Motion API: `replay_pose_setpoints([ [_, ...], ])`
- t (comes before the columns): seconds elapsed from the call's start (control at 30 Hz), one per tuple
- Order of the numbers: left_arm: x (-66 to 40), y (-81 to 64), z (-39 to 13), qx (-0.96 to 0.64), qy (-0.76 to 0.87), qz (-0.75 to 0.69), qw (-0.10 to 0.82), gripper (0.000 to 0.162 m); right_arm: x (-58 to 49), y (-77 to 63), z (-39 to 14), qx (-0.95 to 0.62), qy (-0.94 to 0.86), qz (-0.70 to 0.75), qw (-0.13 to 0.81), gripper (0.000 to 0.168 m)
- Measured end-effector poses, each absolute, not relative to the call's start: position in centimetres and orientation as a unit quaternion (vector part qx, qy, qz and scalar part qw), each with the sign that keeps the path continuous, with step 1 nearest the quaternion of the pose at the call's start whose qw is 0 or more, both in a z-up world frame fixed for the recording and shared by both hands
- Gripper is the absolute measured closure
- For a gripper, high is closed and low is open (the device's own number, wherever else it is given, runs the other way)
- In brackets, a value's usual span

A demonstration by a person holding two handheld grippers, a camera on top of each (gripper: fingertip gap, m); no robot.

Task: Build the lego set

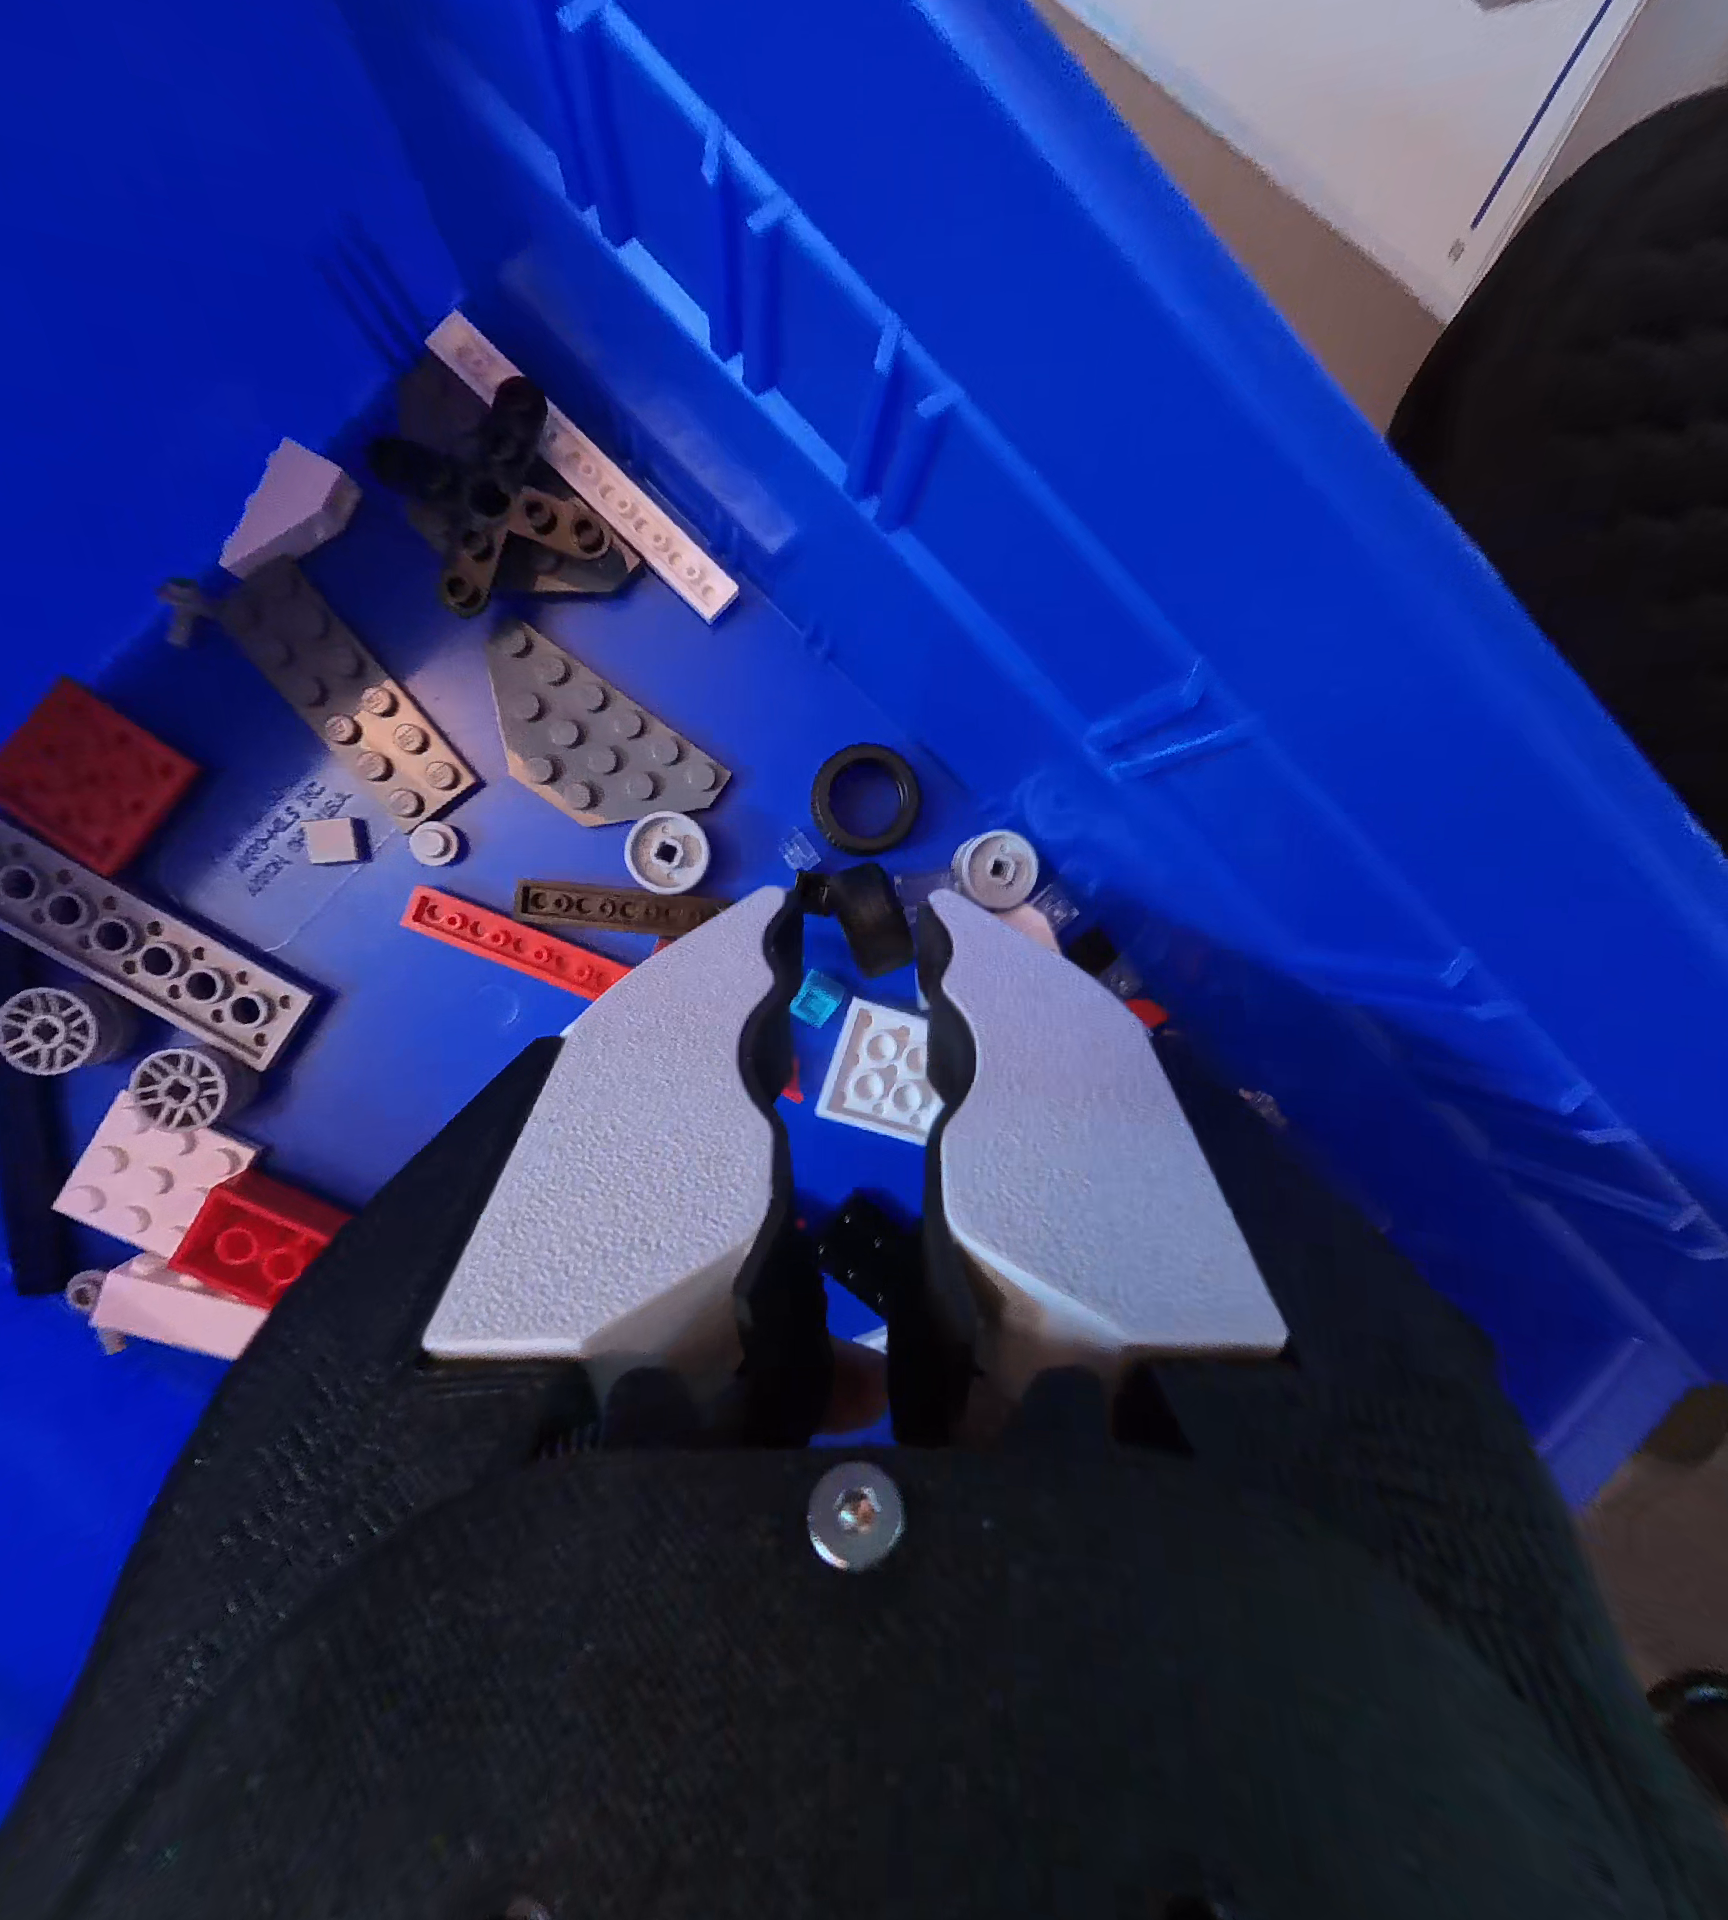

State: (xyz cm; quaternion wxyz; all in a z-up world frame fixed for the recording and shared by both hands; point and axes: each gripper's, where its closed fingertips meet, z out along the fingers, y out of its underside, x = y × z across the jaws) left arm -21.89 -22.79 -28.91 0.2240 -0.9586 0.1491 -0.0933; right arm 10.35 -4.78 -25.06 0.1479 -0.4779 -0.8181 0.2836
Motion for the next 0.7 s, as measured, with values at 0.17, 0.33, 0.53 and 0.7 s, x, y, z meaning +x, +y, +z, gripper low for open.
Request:
replay_pose_setpoints([
  [0.17,-21.6,-22.6,-29.0,-0.958,0.11,-0.125,0.232,0.151,9.3,-5.2,-24.6,-0.467,-0.821,0.291,0.156,0.137],
  [0.33,-21.5,-20.7,-24.0,-0.911,0.015,-0.163,0.377,0.151,7.0,-7.1,-23.4,-0.436,-0.807,0.344,0.201,0.139],
  [0.53,-19.2,-19.7,-11.1,-0.698,-0.09,-0.31,0.639,0.151,2.6,-8.9,-19.7,-0.377,-0.769,0.403,0.323,0.138],
  [0.7,-14.8,-19.5,-6.1,-0.568,-0.121,-0.459,0.672,0.151,-0.7,-10.8,-13.0,-0.293,-0.715,0.435,0.462,0.139],
])
